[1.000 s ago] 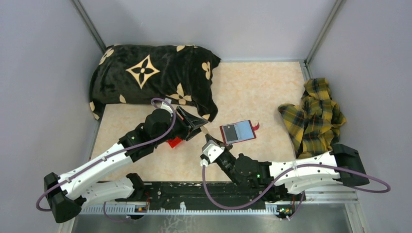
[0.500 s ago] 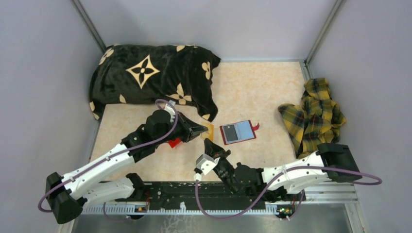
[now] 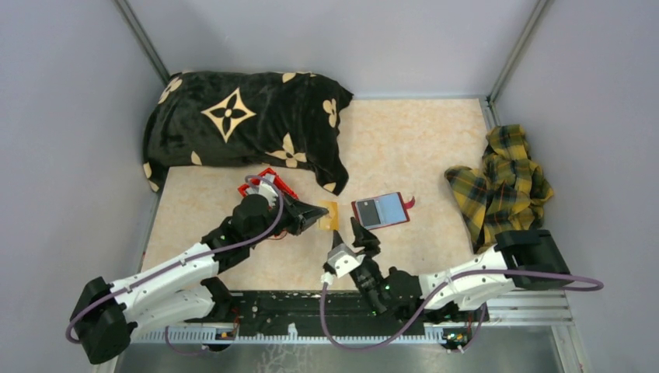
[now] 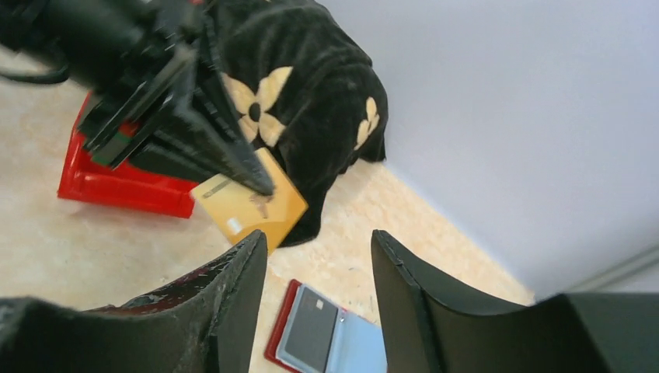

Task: Put the credit cards into the card holder
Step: Pick up the credit card from the storage box, then insert the credit card into the card holder.

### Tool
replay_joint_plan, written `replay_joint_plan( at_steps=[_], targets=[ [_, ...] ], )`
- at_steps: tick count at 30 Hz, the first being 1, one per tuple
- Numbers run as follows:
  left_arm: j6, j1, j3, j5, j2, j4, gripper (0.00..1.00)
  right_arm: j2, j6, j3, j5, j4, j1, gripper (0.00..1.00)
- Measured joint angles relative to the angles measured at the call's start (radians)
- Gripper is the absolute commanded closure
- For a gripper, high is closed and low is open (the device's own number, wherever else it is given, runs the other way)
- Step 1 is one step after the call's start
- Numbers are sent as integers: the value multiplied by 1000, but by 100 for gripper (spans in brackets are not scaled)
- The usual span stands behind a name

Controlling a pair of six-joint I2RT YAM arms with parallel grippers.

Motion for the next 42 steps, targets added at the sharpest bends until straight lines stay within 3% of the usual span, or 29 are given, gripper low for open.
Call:
replay_joint_plan(
  at_steps=[5,8,13,17,20,26,32,42],
  targets=[
    [26,1,-76,-68,68,150,100,-91,80,-28,96,63,-5,45],
    [39,1,-90,-88,147,231,100,-187,218,-33,141,-4,-57,46],
    [58,1,-89,-100,316,409,100,-383,772,70,44,-633,-365,51],
    [67,1,-69,-98,483,528,100,-413,1081,140,-143,-970,-692,54],
    [68,1,-27,-86,610,598,100,-338,1211,180,-287,-1118,-850,56],
    [72,-7,87,-58,811,708,100,-137,1334,195,-576,-1255,-1057,58],
    [103,-37,191,-51,909,727,100,-5,1384,216,-785,-1283,-1212,59],
    [134,-56,275,-53,1025,726,100,82,1424,217,-948,-1249,-1342,61]
  ],
)
